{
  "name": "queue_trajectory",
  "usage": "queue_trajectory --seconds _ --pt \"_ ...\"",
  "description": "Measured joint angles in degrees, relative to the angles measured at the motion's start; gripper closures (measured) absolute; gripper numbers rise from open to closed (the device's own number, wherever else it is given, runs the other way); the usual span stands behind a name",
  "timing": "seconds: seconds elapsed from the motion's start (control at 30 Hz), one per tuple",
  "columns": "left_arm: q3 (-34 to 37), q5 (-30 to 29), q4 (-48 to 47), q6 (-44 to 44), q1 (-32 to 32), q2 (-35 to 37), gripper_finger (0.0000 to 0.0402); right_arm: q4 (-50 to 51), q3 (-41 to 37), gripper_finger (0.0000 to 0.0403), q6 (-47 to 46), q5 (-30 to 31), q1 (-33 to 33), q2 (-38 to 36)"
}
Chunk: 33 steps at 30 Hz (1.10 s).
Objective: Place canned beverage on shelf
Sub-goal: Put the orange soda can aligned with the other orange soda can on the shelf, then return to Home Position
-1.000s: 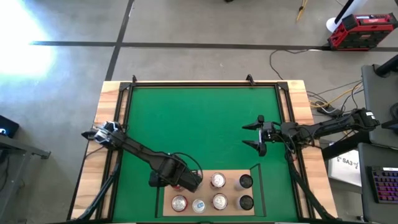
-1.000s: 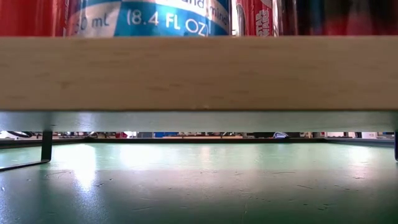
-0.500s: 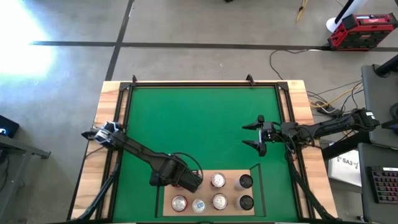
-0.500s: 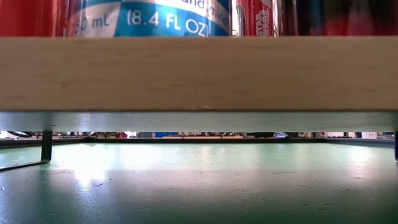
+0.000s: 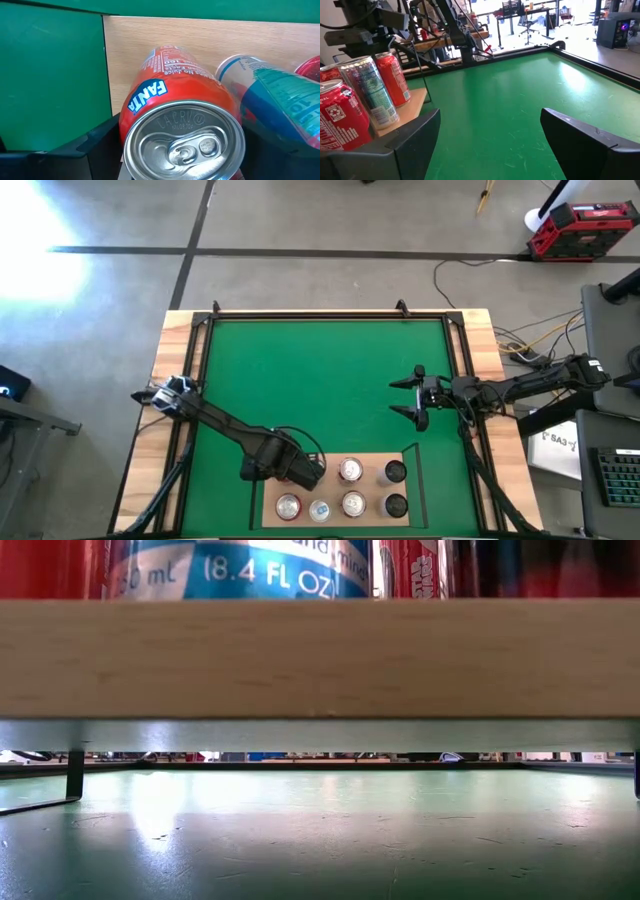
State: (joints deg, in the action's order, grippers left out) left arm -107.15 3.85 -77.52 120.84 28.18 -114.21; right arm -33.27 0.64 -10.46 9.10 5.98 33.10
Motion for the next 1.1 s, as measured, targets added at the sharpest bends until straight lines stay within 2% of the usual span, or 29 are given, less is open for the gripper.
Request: queue_trajectory --seconds 0.2,0.37,0.47,0.63,0.8,0.87,0.93,1.1 --pt "0.2 0.4 -0.1 0.2 0.0 -0.1 0.0063 0.0 0.0 0.0067 0.0 0.0 0.0 0.0" --pt "-1.8 -0.2 -1.1 0.2 0.0 -0.1 0.0052 0.0 0.0 0.0067 0.0 0.0 0.0 0.0" --pt "-6.2 -2.6 -4.9 0.1 0.2 -0.1 0.0050 0.0 0.0 0.0067 0.0 0.0 0.0 0.0" --pt "-13.8 -10.9 -12.9 -1.9 0.3 0.0 0.0050 0.0 0.0 0.0067 0.0 0.0 0.0 0.0" --pt "-14.0 -24.6 -12.4 -11.3 0.1 3.3 0.0050 0.0 0.0 0.0067 0.0 0.0 0.0 0.0" --pt "-13.3 -29.7 -12.6 -18.2 0.0 4.9 0.0051 0.0 0.0 0.0067 0.0 0.0 0.0 0.0" --pt "-12.2 -36.3 -12.5 -29.1 -0.2 6.1 0.0056 0.2 0.0 0.0067 0.0 0.0 0.0 0.0" --pt "-9.3 -61.2 -12.5 -59.1 -0.2 9.8 0.0074 0.2 0.0 0.0067 0.0 0.0 0.0 0.0"
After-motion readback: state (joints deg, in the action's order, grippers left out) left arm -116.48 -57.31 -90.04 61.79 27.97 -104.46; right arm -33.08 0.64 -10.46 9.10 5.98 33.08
